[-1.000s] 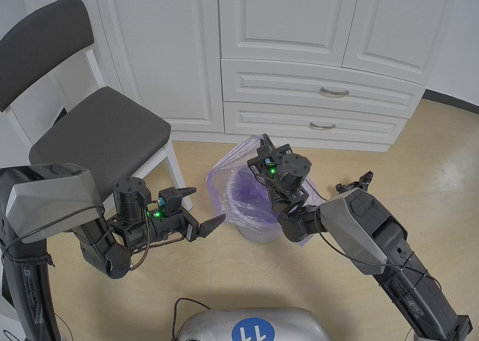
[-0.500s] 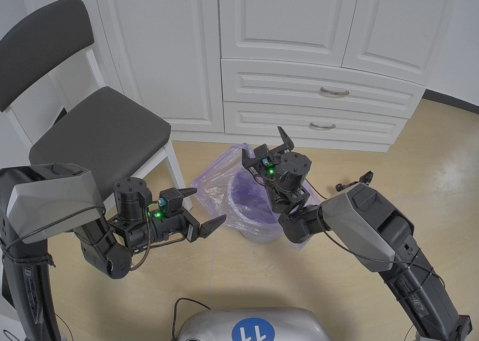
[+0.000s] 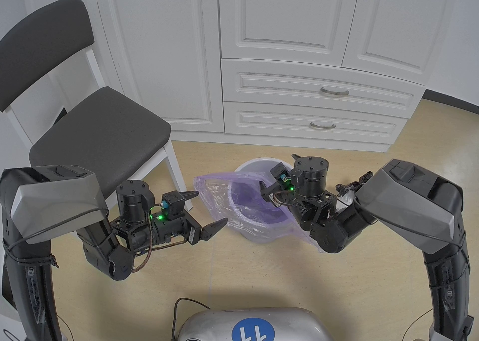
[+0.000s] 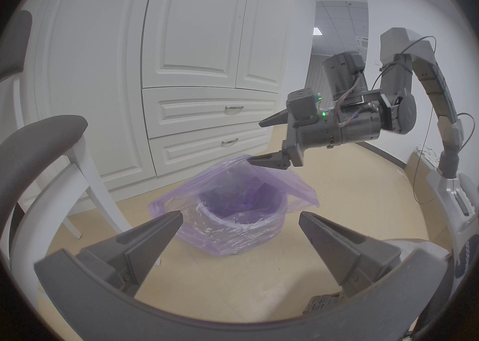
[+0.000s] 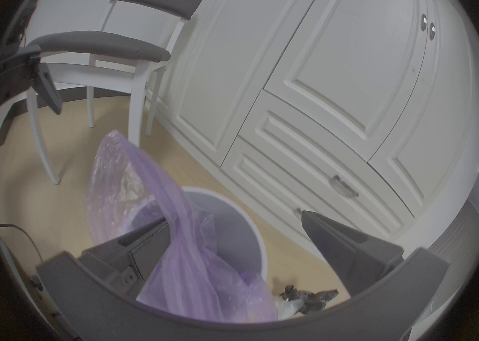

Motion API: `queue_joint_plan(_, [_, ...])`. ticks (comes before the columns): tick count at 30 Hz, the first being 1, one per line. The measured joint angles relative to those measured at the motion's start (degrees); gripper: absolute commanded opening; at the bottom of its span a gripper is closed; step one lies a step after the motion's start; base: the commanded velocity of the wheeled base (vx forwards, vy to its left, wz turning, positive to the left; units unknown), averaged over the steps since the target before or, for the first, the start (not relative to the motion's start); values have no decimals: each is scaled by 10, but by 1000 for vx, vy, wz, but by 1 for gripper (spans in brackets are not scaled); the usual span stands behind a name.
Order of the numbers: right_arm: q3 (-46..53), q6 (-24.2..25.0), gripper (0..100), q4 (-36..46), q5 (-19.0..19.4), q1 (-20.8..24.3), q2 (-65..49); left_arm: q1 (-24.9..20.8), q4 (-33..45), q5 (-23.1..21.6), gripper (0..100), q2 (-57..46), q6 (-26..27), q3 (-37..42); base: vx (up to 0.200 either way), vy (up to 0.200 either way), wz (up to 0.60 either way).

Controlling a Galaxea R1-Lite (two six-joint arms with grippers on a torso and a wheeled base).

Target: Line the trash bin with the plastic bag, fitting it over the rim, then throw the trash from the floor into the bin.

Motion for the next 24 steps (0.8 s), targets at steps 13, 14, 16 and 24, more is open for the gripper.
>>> queue_joint_plan(13, [26,139,100,103,-2,16,-70,-7,0,18,100,31,0,-16,0,0,0])
queue_joint_plan(14, [41,139,100,102,-2,22,-79,-7,0,19,100,32,0,-16,0,0,0])
queue_joint_plan(16, [75,138,100,98,-2,35,-94,-8,0,20,100,34,0,-17,0,0,0])
queue_joint_plan(24, [179,121,100,89,-2,80,-122,-4,-2,22,100,30,0,-18,0,0,0])
